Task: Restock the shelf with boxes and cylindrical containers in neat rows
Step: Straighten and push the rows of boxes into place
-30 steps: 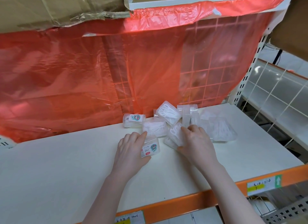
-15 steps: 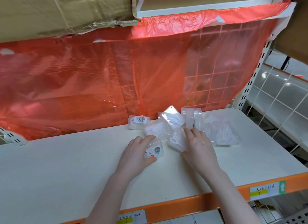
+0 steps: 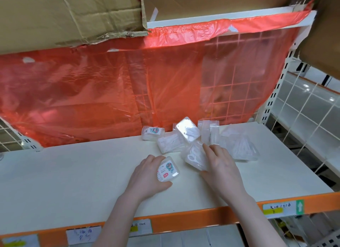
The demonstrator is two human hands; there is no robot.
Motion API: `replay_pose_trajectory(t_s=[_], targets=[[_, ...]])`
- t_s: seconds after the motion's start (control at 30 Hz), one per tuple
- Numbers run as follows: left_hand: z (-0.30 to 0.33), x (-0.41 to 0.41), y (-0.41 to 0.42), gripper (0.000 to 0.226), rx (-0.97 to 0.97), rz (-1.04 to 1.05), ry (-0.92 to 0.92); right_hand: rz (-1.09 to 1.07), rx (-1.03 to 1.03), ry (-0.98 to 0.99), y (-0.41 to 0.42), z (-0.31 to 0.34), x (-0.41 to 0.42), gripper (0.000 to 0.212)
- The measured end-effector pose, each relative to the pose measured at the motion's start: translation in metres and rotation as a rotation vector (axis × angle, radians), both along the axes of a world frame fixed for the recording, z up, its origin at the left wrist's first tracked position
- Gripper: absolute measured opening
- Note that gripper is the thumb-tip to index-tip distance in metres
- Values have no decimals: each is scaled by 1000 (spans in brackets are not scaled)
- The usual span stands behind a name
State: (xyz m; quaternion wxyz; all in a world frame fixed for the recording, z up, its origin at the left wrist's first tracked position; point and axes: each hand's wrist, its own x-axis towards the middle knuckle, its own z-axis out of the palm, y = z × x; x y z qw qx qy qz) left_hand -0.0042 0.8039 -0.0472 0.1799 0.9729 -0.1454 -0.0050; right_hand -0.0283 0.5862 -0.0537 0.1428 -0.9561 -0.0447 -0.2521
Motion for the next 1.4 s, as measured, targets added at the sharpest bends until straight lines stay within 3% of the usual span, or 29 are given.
replay_pose_trajectory(t_s=[0.13, 0.4, 0.73, 1.13, 1.27, 1.4], targets=[[1, -6, -3, 65, 48, 37, -42, 55, 14, 11, -9, -3, -5, 79], [9, -31, 14, 76, 35, 118, -58, 190, 85, 4, -5, -12, -18, 71], [24, -75, 91, 77, -40, 201, -77, 305, 143, 12, 64, 4, -34, 58], [32, -173, 309, 69, -67, 399, -137, 456, 181, 27, 289, 9, -83, 53], [35, -211, 392, 50, -71, 491, -147, 506, 152, 44, 373, 13, -99, 55], [42, -239, 451, 68, -101, 560, -151, 583, 148, 54, 437, 27, -111, 54]])
